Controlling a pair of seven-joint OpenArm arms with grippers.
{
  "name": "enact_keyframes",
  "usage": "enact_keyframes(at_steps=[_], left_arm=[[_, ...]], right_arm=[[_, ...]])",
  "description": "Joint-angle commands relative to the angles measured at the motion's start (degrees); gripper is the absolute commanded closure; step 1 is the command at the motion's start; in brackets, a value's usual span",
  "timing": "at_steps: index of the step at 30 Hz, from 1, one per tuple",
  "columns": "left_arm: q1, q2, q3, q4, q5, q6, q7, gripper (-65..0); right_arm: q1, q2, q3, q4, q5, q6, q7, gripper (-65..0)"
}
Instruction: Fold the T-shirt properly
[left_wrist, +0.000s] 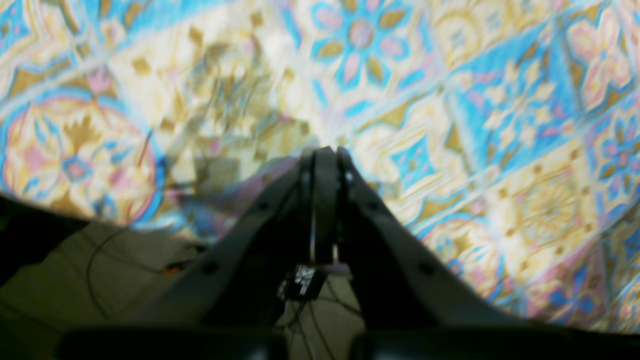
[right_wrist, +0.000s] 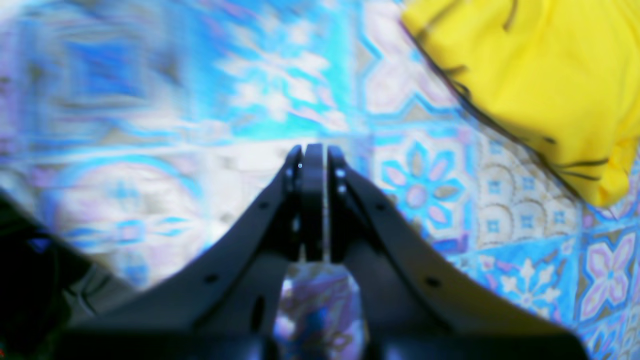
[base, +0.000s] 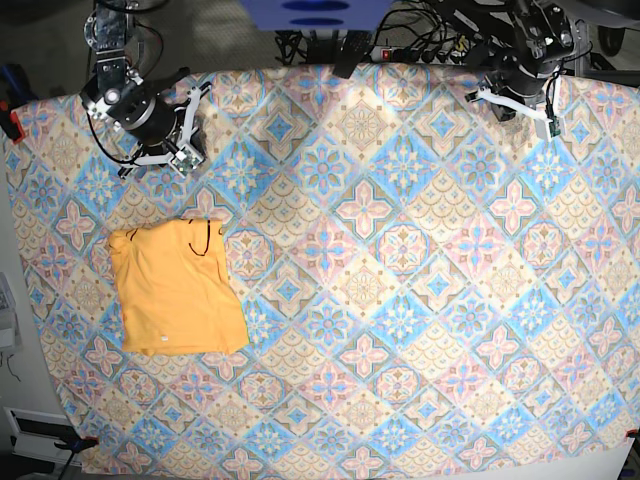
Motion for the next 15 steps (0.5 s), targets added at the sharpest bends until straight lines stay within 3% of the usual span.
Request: enact_keyframes(at_steps=[1, 9, 15], left_arm=[[1.2, -0.2, -0.2, 1.1, -0.4, -0.2, -0.5, 0.0], [7.7, -2.2, -0.2, 1.6, -0.4, -0.2, -0.4, 0.0], [12.7, -3.3, -0.2, 1.3, -0.4, -0.2, -0.7, 0.0]], right_arm=[[-2.2, 0.6, 1.2, 1.2, 0.3, -0.2, 0.5, -1.8], [-12.3, -5.5, 9.9, 1.8, 0.3, -0.2, 0.6, -1.8], [-18.6, -7.2, 12.8, 1.4, 0.3, -0.2, 0.6, -1.8]])
